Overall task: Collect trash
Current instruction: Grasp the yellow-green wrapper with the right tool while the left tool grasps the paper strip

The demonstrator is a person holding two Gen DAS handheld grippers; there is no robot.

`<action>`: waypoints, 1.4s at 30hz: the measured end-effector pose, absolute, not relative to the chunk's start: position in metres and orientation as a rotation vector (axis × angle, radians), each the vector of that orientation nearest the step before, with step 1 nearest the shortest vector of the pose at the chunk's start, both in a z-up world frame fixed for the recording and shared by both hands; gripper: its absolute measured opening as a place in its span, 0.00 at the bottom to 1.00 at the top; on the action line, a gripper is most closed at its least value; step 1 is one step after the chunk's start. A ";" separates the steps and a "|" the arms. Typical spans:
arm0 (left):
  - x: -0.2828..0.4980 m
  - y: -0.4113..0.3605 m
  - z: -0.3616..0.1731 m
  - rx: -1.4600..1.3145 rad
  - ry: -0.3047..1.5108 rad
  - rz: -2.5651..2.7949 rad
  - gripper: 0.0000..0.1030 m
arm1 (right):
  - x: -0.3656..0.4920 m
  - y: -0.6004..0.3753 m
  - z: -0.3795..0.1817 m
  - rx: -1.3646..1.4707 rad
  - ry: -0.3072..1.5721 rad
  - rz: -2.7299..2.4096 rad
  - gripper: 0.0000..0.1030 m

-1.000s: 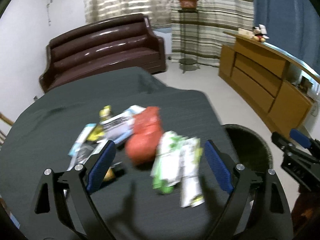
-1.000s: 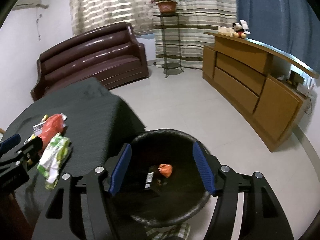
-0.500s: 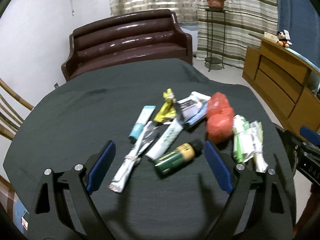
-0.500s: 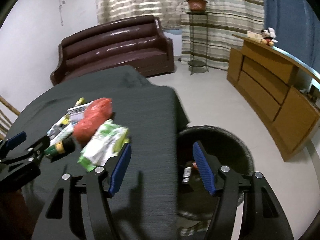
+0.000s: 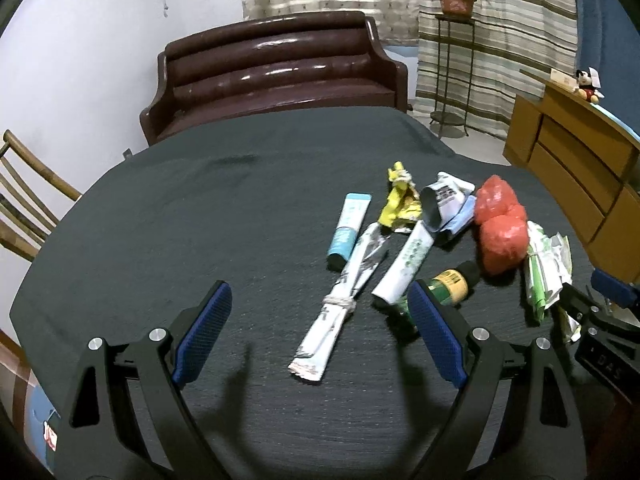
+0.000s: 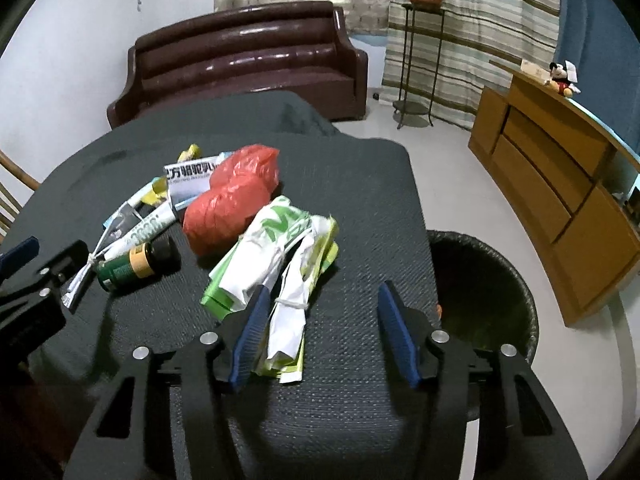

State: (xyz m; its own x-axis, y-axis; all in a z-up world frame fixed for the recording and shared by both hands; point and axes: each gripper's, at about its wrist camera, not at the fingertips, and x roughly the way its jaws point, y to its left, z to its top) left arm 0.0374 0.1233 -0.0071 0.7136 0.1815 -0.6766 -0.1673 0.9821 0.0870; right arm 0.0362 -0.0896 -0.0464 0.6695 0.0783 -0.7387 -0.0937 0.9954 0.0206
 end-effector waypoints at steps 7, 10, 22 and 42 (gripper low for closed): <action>0.038 0.126 -0.009 0.016 0.756 0.189 0.85 | 0.037 -0.086 -0.049 -0.016 0.850 0.109 0.37; 0.039 0.128 -0.010 0.018 0.759 0.194 0.85 | 0.036 -0.090 -0.048 -0.012 0.844 0.110 0.27; 0.052 0.135 -0.022 0.029 0.815 0.198 0.84 | 0.034 -0.098 -0.047 0.017 0.841 0.145 0.17; 0.061 0.124 -0.043 0.046 0.865 0.031 0.17 | 0.036 -0.097 -0.048 0.021 0.834 0.151 0.17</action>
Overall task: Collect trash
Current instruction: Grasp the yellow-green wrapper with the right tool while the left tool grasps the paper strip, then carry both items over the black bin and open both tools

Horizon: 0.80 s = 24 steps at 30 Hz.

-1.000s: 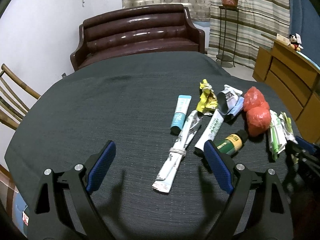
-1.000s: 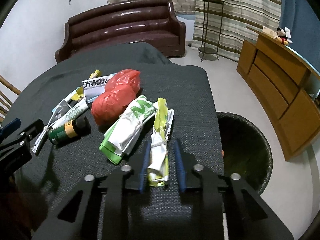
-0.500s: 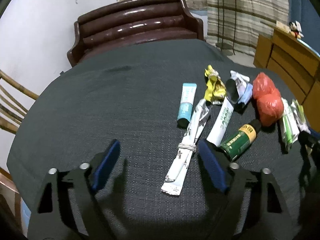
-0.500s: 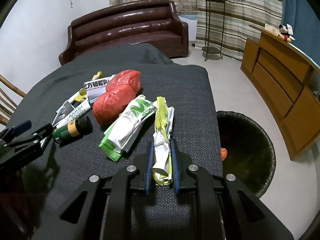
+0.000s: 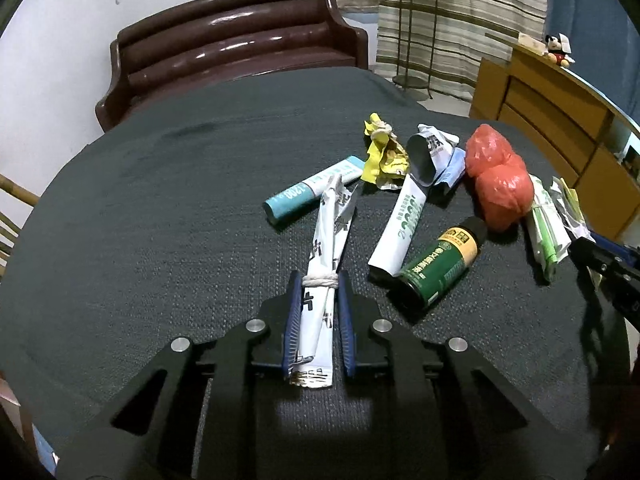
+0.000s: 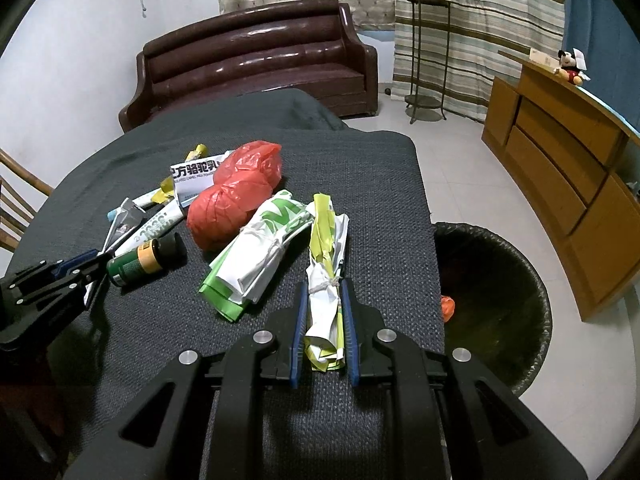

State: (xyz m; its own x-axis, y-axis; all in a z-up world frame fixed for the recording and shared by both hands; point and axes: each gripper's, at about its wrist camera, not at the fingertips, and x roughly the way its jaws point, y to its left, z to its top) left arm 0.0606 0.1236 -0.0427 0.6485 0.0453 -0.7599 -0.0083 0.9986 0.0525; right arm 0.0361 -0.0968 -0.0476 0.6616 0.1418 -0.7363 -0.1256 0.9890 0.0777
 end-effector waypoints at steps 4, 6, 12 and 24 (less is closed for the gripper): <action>0.056 0.128 -0.041 0.023 0.858 0.037 0.17 | 0.034 -0.096 -0.046 0.021 0.823 0.152 0.17; 0.051 0.131 -0.039 0.001 0.845 0.035 0.17 | 0.032 -0.096 -0.045 0.022 0.815 0.152 0.17; 0.033 0.131 -0.022 -0.039 0.785 0.023 0.17 | 0.026 -0.103 -0.039 0.026 0.791 0.147 0.17; 0.037 0.079 0.008 -0.066 0.698 -0.074 0.17 | 0.025 -0.143 -0.026 0.042 0.738 0.060 0.17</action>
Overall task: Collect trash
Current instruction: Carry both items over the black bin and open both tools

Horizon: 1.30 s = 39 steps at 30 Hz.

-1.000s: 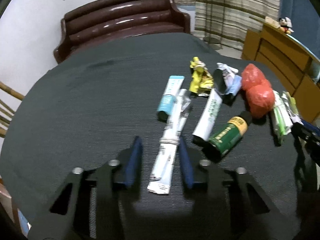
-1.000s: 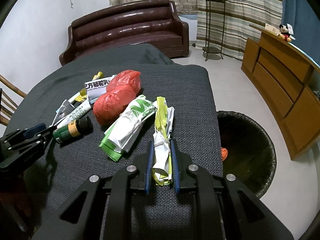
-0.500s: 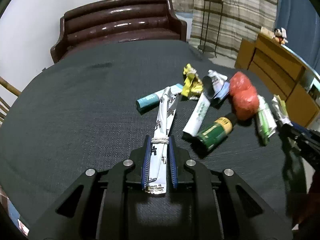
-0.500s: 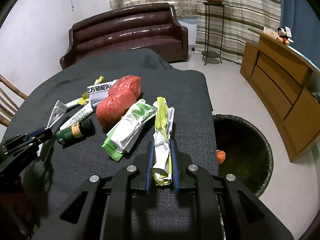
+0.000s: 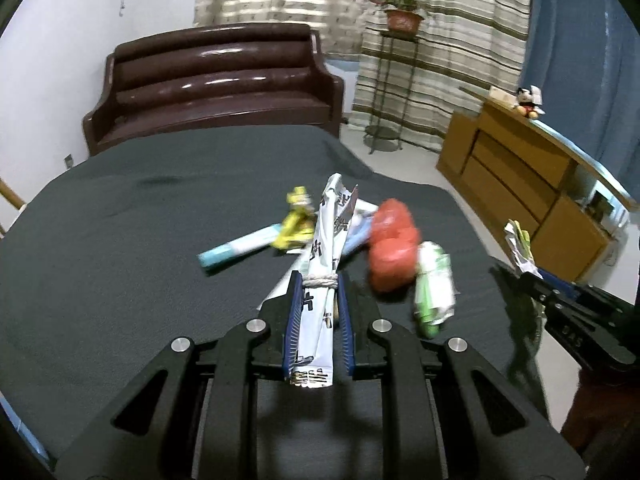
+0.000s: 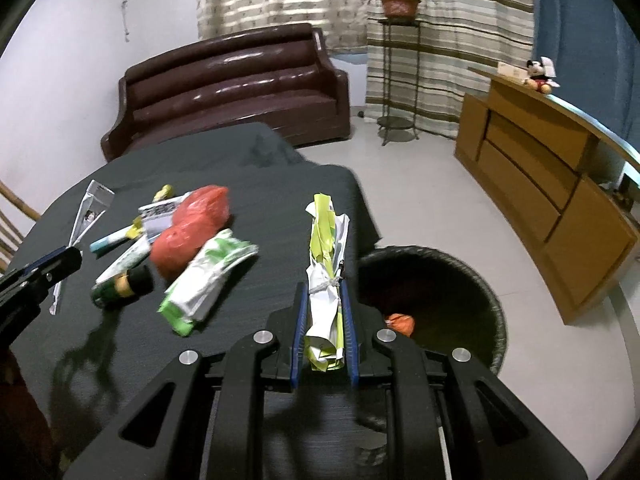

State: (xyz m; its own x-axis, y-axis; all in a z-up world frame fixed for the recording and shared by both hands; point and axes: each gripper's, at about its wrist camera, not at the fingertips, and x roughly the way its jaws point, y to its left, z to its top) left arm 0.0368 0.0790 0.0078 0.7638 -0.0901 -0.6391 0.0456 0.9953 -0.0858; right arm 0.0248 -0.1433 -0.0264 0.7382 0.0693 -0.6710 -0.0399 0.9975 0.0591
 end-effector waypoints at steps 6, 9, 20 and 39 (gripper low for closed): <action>0.045 0.039 0.009 -0.045 0.685 -0.143 0.17 | 0.026 -0.171 -0.024 0.056 0.721 0.002 0.17; 0.050 0.020 0.009 -0.036 0.684 -0.174 0.17 | 0.027 -0.184 -0.024 0.065 0.718 -0.017 0.17; 0.063 -0.036 0.001 0.014 0.699 -0.227 0.17 | 0.028 -0.221 -0.027 0.098 0.706 -0.055 0.17; 0.082 -0.088 -0.018 0.077 0.732 -0.261 0.17 | 0.037 -0.247 -0.039 0.148 0.719 -0.078 0.17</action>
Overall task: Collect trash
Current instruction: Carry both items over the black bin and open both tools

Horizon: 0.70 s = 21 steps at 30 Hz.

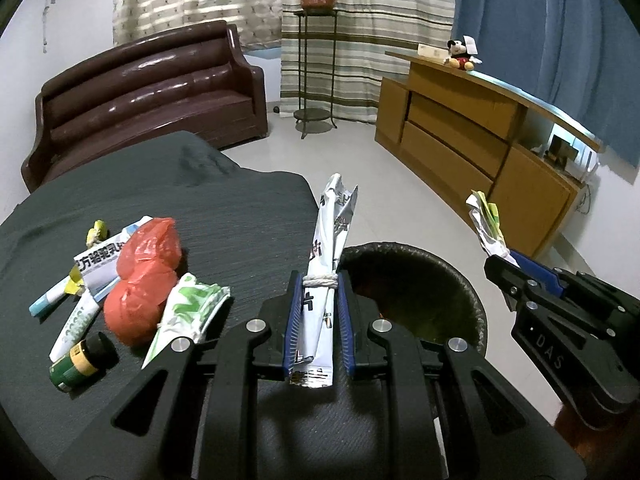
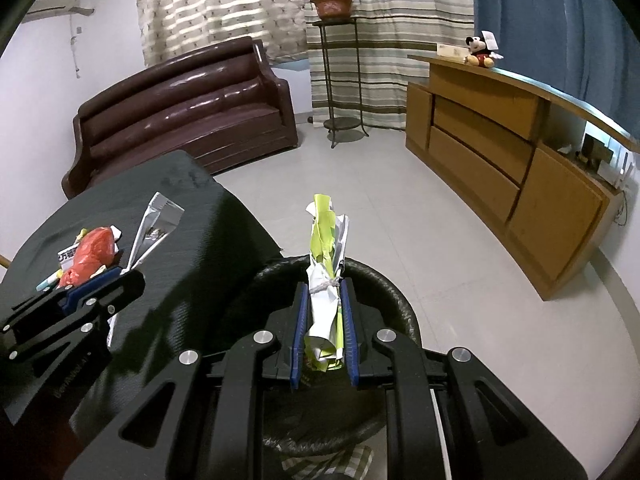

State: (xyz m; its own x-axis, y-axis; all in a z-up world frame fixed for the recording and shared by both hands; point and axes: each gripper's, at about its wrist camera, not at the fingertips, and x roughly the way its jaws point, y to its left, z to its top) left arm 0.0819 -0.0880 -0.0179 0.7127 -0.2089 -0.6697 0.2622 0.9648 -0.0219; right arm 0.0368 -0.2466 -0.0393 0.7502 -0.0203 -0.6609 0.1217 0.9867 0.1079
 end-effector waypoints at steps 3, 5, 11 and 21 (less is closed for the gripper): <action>0.084 -0.092 -0.020 0.089 0.734 -0.259 0.17 | 0.039 -0.249 -0.041 0.156 0.723 -0.080 0.17; 0.086 -0.094 -0.022 0.091 0.738 -0.260 0.17 | 0.041 -0.250 -0.042 0.160 0.725 -0.081 0.17; 0.089 -0.099 -0.025 0.111 0.741 -0.270 0.17 | 0.045 -0.257 -0.045 0.169 0.732 -0.086 0.17; 0.097 -0.101 -0.027 0.105 0.764 -0.276 0.35 | 0.047 -0.262 -0.050 0.201 0.737 -0.099 0.23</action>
